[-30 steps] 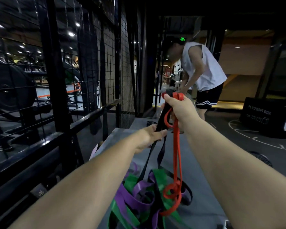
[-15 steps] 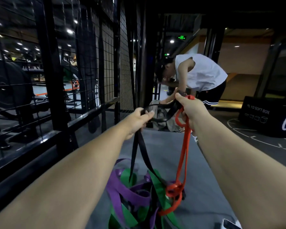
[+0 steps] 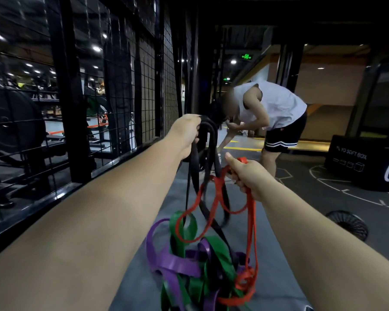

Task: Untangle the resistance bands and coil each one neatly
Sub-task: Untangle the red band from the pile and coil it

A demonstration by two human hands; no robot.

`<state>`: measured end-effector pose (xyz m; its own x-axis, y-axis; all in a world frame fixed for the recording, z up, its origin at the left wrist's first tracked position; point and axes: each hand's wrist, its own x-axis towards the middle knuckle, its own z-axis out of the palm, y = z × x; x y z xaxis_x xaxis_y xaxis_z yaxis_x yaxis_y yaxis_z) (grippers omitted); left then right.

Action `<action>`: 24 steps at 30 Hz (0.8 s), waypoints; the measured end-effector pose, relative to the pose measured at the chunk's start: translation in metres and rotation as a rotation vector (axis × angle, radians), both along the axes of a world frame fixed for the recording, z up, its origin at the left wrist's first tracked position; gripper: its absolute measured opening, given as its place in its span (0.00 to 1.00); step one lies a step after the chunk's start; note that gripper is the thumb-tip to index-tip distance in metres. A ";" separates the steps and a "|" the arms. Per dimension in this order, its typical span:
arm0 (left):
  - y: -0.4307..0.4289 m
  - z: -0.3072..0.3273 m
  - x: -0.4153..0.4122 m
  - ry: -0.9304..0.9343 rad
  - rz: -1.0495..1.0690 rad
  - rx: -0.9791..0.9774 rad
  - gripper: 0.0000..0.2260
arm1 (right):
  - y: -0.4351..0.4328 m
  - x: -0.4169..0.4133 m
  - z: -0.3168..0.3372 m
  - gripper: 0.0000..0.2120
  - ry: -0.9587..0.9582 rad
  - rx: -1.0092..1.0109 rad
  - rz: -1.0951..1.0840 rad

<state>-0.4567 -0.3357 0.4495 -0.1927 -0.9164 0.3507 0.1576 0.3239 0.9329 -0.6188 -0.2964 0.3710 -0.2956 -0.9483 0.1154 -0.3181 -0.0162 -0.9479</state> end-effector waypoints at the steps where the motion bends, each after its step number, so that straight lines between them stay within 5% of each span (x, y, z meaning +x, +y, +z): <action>1: -0.001 -0.001 -0.001 -0.006 0.003 -0.005 0.15 | 0.000 0.000 -0.002 0.24 0.001 -0.008 0.019; 14: 0.012 -0.012 -0.029 0.017 -0.222 0.082 0.06 | -0.006 0.034 -0.014 0.28 0.312 -0.124 -0.019; 20: -0.001 -0.038 -0.019 0.138 -0.161 0.070 0.05 | -0.017 0.034 -0.021 0.21 0.216 -0.133 0.076; 24: -0.001 -0.081 -0.011 0.057 -0.013 0.187 0.14 | -0.024 0.037 -0.009 0.15 0.184 -0.212 0.020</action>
<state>-0.4680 -0.3370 0.3689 -0.1892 -0.9643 0.1855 0.2152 0.1436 0.9659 -0.5821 -0.3200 0.3623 -0.2324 -0.9028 0.3620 -0.4825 -0.2161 -0.8488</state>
